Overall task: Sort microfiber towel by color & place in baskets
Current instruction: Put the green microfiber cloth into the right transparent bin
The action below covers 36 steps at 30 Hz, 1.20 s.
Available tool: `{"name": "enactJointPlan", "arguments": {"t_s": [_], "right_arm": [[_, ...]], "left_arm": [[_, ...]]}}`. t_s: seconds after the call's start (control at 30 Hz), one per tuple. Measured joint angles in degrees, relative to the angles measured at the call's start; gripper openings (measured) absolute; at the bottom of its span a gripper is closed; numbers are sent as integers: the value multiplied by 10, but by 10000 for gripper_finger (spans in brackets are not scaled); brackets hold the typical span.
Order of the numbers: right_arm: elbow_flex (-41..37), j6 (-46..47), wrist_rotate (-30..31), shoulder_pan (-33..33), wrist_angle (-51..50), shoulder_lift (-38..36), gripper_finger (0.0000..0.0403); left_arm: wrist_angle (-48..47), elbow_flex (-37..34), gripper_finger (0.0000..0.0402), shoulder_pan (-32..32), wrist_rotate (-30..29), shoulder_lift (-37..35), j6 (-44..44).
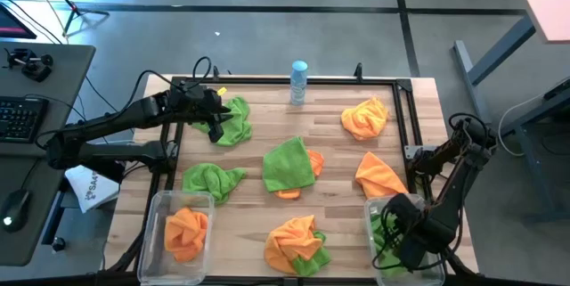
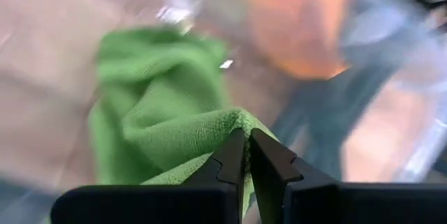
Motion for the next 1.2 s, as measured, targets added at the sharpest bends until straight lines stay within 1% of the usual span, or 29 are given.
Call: {"name": "enactJointPlan", "arguments": {"t_s": [0.1, 0.2, 0.27, 0.4, 0.5, 0.6, 0.73, 1.0, 1.07, 1.13, 1.2], "right_arm": [[0, 23, 6, 0, -49, 0, 16], [0, 30, 6, 0, -51, 0, 16], [0, 18, 5, 0, -31, 0, 16], [0, -29, 0, 0, 50, 0, 16], [0, -11, -2, -4, 67, 0, 16], [0, -14, -10, -4, 83, 0, 20], [0, -10, -13, -4, 85, 0, 49], [0, -30, -20, -4, 84, 0, 141], [4, -42, -30, -4, 81, 0, 155], [20, -53, -20, -4, 73, 0, 163], [46, -57, -1, -4, 42, 0, 164]], "left_arm": [[0, 0, 87, 0, -1, 0, 0], [0, 0, 87, 0, -1, 0, 1], [0, 0, 87, 0, -1, 0, 1], [0, 0, 87, 0, -1, 0, 1], [0, 0, 87, 0, -1, 0, 1], [0, 0, 87, 0, -1, 0, 1], [0, 0, 87, 0, -1, 0, 1], [0, 0, 87, 0, -1, 0, 1], [0, 0, 87, 0, -1, 0, -3], [0, 0, 87, 0, -1, 0, -12], [0, 0, 87, 0, -1, 0, -23]]}}
